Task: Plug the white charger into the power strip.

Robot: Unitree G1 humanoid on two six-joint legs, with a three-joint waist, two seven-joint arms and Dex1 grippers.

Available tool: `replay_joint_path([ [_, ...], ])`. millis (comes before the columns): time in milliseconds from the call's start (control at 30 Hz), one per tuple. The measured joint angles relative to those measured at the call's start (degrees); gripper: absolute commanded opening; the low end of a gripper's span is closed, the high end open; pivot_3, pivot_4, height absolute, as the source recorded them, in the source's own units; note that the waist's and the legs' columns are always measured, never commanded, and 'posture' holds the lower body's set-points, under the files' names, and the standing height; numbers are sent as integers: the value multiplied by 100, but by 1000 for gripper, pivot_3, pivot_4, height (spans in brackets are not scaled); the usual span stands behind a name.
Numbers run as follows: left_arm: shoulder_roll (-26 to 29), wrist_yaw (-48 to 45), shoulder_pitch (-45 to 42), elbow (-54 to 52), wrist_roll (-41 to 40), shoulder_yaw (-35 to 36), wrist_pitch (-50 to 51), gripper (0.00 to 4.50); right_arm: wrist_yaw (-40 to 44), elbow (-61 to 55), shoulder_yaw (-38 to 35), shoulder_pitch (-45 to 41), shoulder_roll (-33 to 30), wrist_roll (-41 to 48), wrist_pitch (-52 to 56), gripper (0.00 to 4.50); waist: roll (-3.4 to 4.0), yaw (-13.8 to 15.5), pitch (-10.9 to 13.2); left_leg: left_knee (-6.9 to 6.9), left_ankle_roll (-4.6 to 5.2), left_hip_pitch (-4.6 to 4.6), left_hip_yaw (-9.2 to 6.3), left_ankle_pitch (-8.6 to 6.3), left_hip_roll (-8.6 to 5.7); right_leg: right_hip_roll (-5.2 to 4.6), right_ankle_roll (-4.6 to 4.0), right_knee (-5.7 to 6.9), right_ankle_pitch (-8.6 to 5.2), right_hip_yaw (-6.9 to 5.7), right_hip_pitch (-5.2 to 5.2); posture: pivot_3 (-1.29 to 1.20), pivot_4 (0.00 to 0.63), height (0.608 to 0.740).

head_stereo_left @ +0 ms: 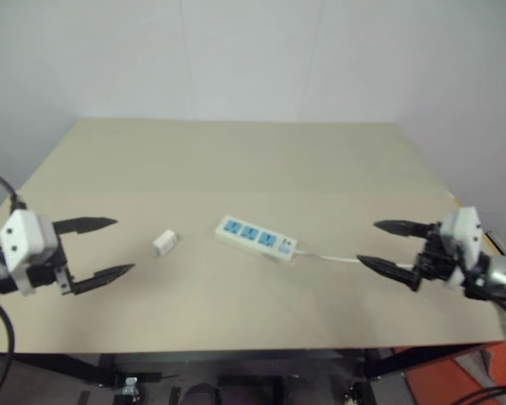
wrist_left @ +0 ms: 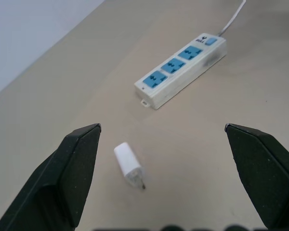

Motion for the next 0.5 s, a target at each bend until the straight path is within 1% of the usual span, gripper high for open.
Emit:
replay_joint_path([
  [100,-6,-18,-199,73,-4,-212,-9,4500,-108,509,448,-381,505,-298,-396,4463,2,-7,1,-1,0,-8,1,0,-1,1,-33,0,19,0,-8,0,150,740],
  [300,-7,-102,-500,249,-7,-452,-20,4500,-201,1831,1010,-1406,1474,-650,-1168,4463,3,-33,2,-3,1,-11,2,0,1,4,-36,1,21,0,-12,0,150,740],
  [500,-7,-169,-557,267,-107,-472,-8,4500,-6,3205,1390,-2058,2030,-924,-1817,4463,6,-16,4,-4,1,-17,0,0,1,1,-36,1,21,-5,-16,0,150,740],
])
